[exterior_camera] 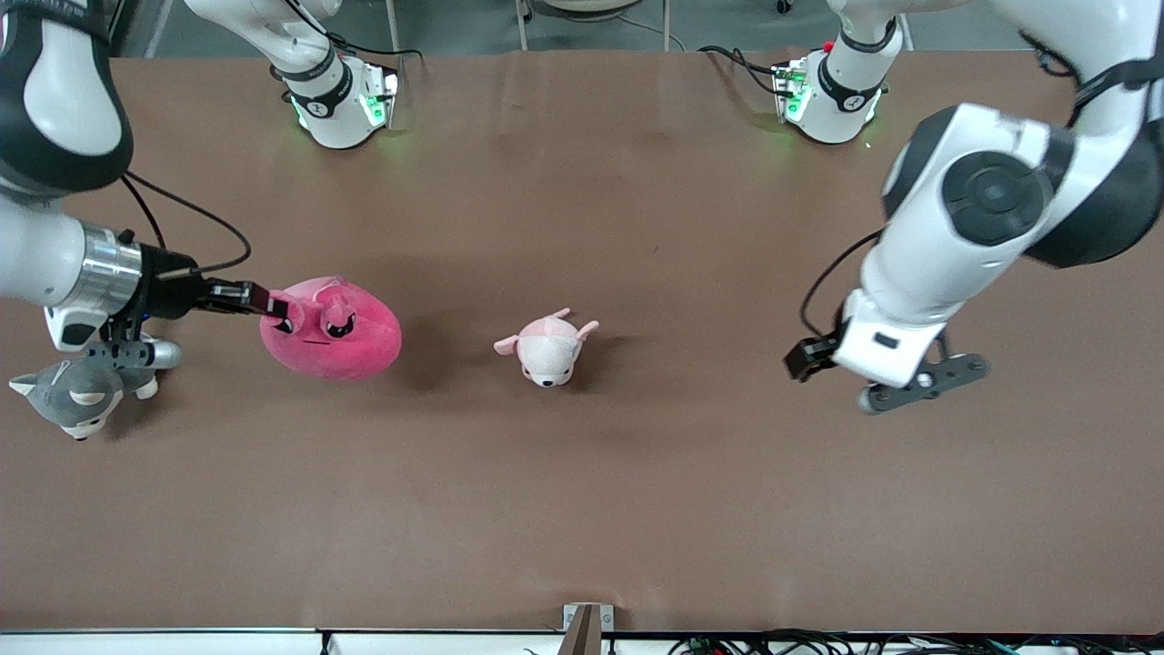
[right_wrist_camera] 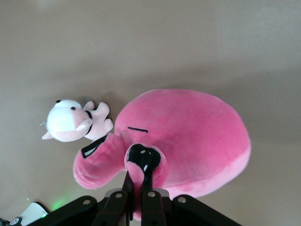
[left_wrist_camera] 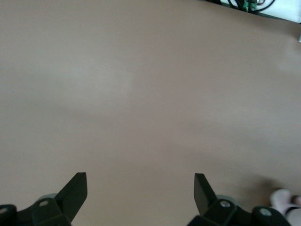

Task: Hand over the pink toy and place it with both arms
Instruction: 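Open the left gripper and withdraw it while the right gripper pulls plush, then lower the pink plush onto the table with the right gripper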

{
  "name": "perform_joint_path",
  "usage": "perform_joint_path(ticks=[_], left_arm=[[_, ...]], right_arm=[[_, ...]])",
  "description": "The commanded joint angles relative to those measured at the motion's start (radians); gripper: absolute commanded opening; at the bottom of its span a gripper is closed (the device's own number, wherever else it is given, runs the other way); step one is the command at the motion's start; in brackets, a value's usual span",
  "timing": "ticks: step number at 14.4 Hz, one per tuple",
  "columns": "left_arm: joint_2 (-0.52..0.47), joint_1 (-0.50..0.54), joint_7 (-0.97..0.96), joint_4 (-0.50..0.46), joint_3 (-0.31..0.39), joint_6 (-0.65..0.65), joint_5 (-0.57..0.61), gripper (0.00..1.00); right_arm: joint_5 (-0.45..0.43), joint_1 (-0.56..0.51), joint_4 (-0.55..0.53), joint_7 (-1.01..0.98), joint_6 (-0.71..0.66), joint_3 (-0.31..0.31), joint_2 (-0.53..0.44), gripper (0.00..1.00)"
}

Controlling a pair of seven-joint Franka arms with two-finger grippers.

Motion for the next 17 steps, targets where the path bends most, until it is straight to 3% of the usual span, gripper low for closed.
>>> perform_joint_path(ticks=[1,6,9,13,17], left_arm=[[-0.047,0.049,0.076,-0.009,-0.008,-0.034,0.028,1.00],[-0.130,0.097,0.266,-0.016,0.029,-0.077,-0.047,1.00],[-0.191,0.030,0.361,-0.026,0.202,-0.144,-0.194,1.00],[-0.301,-0.084,0.518,-0.105,0.424,-0.166,-0.273,1.00],[-0.415,-0.093,0.581,-0.240,0.446,-0.169,-0.282,1.00]], right_arm=[[0.049,-0.065,0.023,-0.042,-0.014,0.017,0.045,0.01],[0.052,-0.150,0.023,-0.209,-0.019,0.017,0.134,0.01],[0.100,-0.190,0.021,-0.243,-0.034,0.017,0.182,0.01],[0.137,-0.217,0.023,-0.298,-0.051,0.017,0.231,0.01],[0.198,-0.222,0.023,-0.298,-0.058,0.017,0.254,0.01]])
